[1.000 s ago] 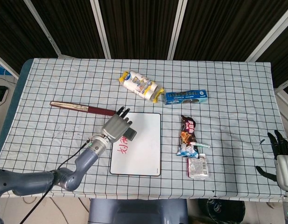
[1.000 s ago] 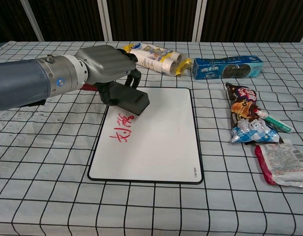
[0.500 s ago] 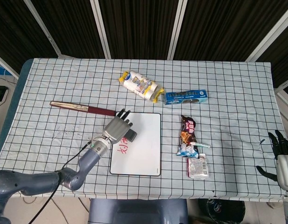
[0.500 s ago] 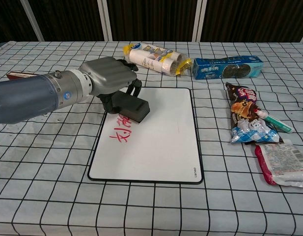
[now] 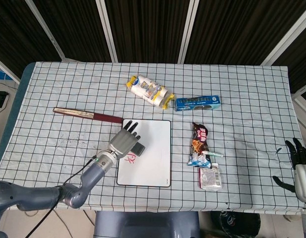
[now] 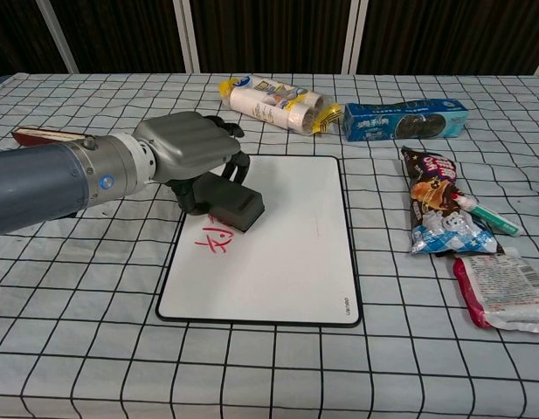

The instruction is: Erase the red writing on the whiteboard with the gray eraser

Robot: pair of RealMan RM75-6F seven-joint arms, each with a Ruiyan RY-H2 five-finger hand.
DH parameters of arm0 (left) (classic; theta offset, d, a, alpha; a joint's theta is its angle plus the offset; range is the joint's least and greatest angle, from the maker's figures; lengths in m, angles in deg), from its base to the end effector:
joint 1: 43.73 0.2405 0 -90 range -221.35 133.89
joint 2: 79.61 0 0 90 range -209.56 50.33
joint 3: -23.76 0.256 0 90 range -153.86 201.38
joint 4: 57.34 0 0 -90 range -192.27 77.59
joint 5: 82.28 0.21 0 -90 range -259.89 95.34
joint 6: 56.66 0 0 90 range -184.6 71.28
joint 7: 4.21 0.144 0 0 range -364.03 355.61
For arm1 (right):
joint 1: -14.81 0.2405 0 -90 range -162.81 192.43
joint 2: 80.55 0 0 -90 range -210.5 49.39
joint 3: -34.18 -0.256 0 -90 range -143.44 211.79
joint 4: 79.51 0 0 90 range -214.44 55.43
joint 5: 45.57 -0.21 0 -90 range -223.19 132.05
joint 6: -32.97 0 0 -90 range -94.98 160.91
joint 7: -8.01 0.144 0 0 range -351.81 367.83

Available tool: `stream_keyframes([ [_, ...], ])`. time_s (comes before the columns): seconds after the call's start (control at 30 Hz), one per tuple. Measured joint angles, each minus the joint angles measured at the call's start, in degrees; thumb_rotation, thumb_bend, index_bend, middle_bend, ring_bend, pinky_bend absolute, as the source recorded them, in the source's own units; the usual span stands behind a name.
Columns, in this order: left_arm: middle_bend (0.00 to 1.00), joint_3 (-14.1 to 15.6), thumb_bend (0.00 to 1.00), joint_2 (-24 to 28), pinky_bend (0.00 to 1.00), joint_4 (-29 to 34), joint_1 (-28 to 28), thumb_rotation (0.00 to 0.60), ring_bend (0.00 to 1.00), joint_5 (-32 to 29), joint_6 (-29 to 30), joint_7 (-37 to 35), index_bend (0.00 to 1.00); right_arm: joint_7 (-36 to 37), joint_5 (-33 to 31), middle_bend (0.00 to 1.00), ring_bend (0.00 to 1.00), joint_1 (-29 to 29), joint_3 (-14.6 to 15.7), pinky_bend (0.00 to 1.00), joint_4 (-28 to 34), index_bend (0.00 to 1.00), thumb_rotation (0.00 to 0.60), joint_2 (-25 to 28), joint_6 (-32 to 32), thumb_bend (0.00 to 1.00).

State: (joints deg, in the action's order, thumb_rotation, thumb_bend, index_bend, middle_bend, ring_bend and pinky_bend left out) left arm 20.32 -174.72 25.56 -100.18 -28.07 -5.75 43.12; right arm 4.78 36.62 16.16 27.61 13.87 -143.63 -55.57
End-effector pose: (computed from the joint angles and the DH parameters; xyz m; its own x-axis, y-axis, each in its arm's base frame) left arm -0.0931 0.3357 -0.0747 0.8214 0.1121 0.5593 0.4926 -0.6337 -0.5964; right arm -0.3195 -0.1738 0.1841 0.4433 0.0922 0.8916 -0.8944 0.1121 0.4331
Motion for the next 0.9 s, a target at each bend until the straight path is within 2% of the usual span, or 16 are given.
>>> stream_keyframes([
  [0.27, 0.42, 3.13, 0.32, 2.59, 0.07, 6.56, 1.30, 0.600, 0.00, -0.69, 1.86, 2.77, 0.41, 0.07, 0.14, 0.03, 0.14, -0.01, 0.01, 0.19, 0.00, 0.00, 0.600, 0.01, -0.08, 0.09],
  [0.57, 0.42, 7.53, 0.32, 5.16, 0.07, 12.46, 2.69, 0.600, 0.00, 3.42, 2.50, 3.34, 0.40, -0.11, 0.16, 0.03, 0.14, -0.04, -0.04, 0.19, 0.04, 0.00, 0.600, -0.14, -0.27, 0.09],
  [0.7, 0.42, 7.83, 0.32, 5.34, 0.07, 13.46, 2.87, 0.600, 0.00, 4.70, 3.16, 3.99, 0.40, -0.16, 0.16, 0.03, 0.14, -0.05, -0.05, 0.19, 0.08, 0.00, 0.600, -0.16, -0.33, 0.09],
  [0.9, 0.42, 6.30, 0.32, 3.94, 0.07, 11.19, 2.33, 0.600, 0.00, 4.81, 3.61, 4.61, 0.41, -0.15, 0.17, 0.03, 0.14, -0.06, -0.01, 0.19, 0.06, 0.00, 0.600, -0.17, -0.27, 0.09],
])
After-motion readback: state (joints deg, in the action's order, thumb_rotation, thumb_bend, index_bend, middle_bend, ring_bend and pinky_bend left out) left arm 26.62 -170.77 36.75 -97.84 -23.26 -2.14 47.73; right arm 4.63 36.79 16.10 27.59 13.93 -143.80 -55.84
